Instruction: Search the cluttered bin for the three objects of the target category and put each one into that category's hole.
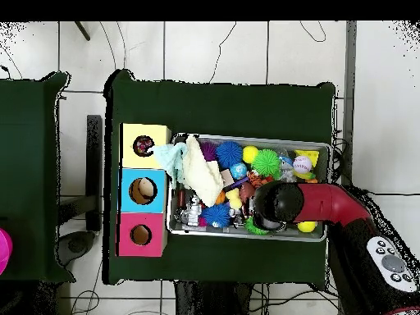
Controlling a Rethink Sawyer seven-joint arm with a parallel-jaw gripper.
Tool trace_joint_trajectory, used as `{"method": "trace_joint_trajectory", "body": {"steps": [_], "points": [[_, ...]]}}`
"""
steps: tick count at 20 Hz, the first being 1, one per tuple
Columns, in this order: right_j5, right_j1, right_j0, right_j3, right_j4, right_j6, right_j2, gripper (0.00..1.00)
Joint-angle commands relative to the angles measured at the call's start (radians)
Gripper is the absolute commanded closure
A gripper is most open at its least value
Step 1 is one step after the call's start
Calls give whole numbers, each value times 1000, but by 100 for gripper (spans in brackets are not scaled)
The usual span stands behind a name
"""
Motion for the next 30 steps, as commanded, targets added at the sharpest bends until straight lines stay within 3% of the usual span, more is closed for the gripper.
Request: {"method": "trace_joint_trajectory", "body": {"steps": [1, 5, 8, 13, 19, 30], "points": [[-199, 53, -49, 74, -84, -208, 139, 0], [-302, 56, -72, 86, -101, -175, 177, 0], [-308, 61, -72, 83, -106, -170, 185, 0], [-280, 79, -67, 73, -113, -170, 175, 0], [-170, 106, -26, 30, -118, -172, 131, 0], [-85, 81, -20, 40, -102, -182, 123, 0]]}}
